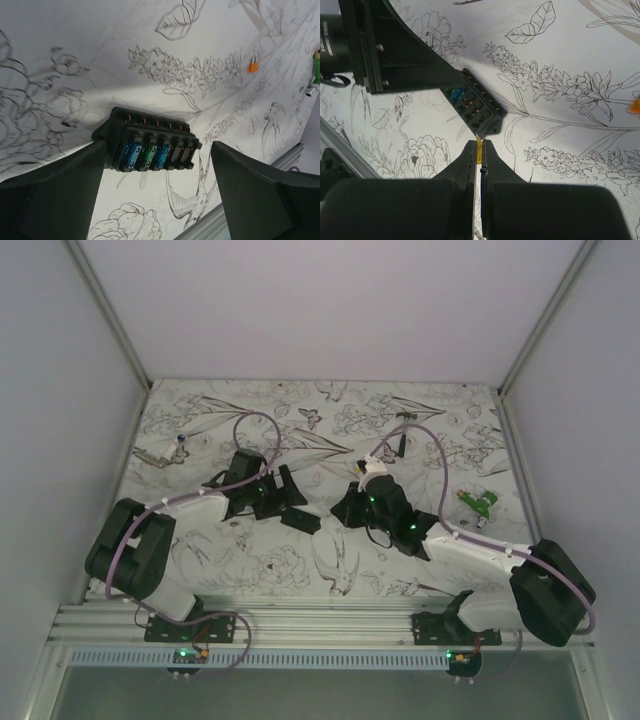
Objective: Snap on the fuse box
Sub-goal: Move the fuse box base at the center of the board.
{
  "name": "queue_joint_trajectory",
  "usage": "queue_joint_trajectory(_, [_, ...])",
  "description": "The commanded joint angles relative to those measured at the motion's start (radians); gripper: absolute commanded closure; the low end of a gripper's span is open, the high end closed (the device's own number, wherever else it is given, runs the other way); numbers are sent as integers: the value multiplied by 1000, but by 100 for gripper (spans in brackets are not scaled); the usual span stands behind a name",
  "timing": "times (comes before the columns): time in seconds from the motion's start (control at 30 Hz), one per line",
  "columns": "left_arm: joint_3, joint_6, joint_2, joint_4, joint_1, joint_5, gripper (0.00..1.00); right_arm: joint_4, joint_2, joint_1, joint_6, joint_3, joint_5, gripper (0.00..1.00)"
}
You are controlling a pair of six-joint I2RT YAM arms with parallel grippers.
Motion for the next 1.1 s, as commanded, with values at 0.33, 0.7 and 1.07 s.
queue_joint_trajectory(0.33, [-102, -171, -70, 88, -147, -65, 10, -325, 109, 77, -75, 248, 119, 100])
queue_joint_trajectory(0.7, [-144, -221, -103, 137, -210, -99, 9, -496, 196, 111, -95, 378, 166, 100])
queue_joint_trajectory(1.07, [-279, -207, -269, 126, -74, -74, 10, -671, 371, 159, -123, 560, 237, 100])
